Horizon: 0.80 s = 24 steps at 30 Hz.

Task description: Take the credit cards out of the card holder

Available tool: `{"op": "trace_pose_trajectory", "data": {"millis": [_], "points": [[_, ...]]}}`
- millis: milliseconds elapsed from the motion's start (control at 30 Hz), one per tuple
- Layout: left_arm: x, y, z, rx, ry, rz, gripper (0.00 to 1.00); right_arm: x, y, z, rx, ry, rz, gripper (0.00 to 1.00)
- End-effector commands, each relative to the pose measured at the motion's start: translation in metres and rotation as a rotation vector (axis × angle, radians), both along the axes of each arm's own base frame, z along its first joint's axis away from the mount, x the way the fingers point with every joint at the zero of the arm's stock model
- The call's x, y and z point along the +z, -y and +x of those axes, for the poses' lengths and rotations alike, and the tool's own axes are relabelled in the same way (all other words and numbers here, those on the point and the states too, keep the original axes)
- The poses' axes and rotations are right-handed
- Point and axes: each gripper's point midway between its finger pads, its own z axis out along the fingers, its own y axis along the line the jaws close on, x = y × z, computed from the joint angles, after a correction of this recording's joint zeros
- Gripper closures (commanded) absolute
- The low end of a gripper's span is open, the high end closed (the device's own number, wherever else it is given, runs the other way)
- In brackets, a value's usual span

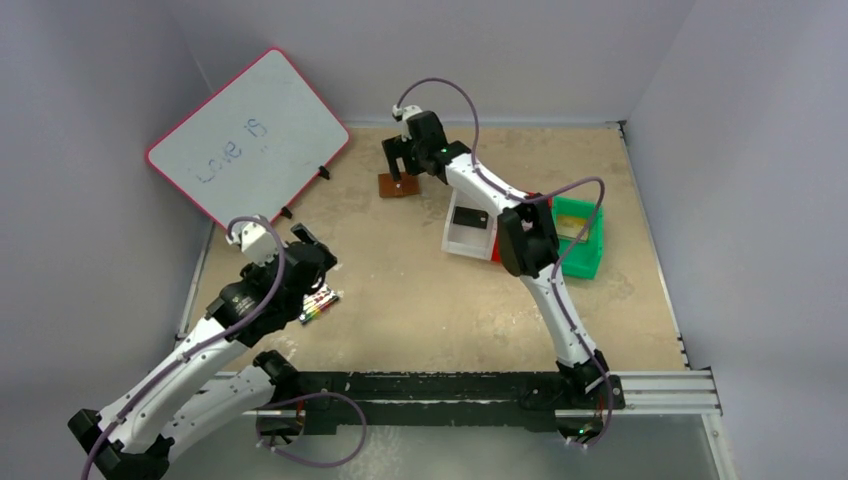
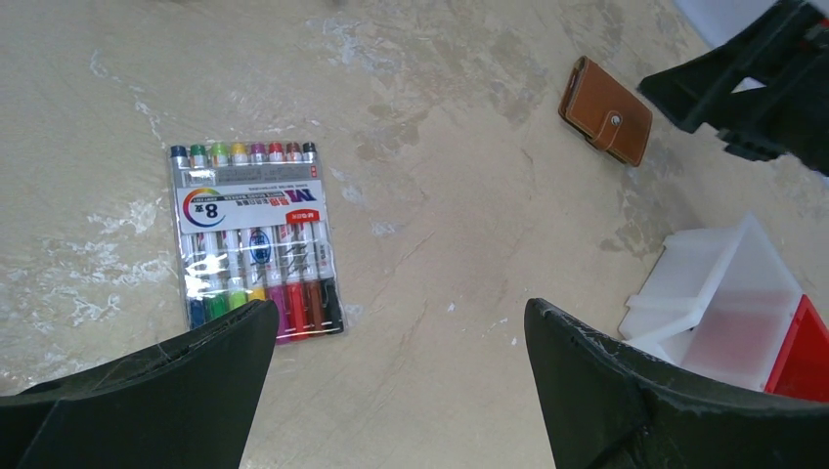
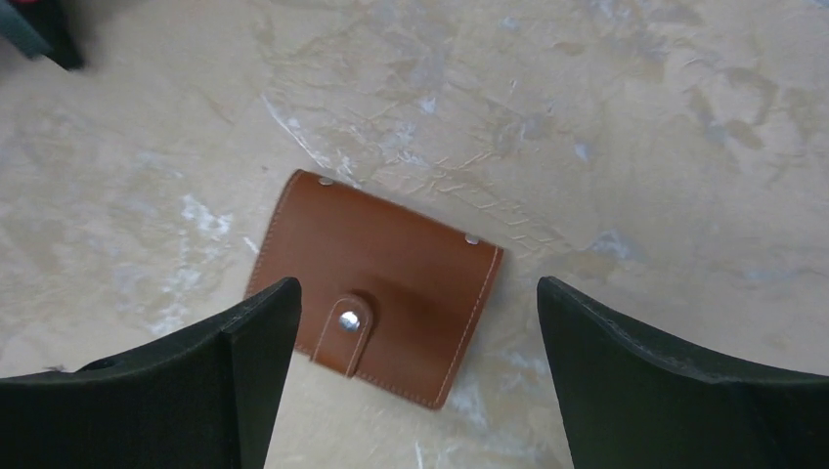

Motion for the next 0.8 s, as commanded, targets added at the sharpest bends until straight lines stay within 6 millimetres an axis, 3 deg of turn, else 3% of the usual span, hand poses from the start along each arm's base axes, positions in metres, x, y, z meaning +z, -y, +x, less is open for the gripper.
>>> {"op": "trace_pose_trajectory", "data": {"millis": [0,133,233,333,500,600,767], "points": [[0.011,-0.003,-0.001,0.003,0.025,-0.009,0.03,0.011,-0.02,0.011,0.12,0.076,0.012,0.06],[0.01,-0.002,-0.003,-0.013,0.015,-0.01,0.03,-0.008,-0.026,0.006,0.2,0.058,-0.004,0.01],[0.007,-0.001,-0.004,-0.015,0.01,-0.009,0.03,-0.03,-0.033,-0.009,0.275,0.003,0.001,0.05],[0.008,0.001,-0.002,-0.021,0.013,-0.014,0.03,-0.051,-0.035,-0.025,0.28,-0.085,0.017,0.26],[0.006,0.005,0.0,-0.027,0.005,-0.016,0.03,-0.063,-0.02,-0.046,0.21,-0.161,0.016,0.45],[0.002,0.008,0.002,-0.036,0.0,-0.022,0.03,-0.061,-0.019,-0.079,0.231,-0.226,0.051,0.49],[-0.006,0.012,0.005,-0.038,-0.013,-0.021,0.03,-0.058,-0.034,-0.16,0.335,-0.293,0.114,0.51]]}}
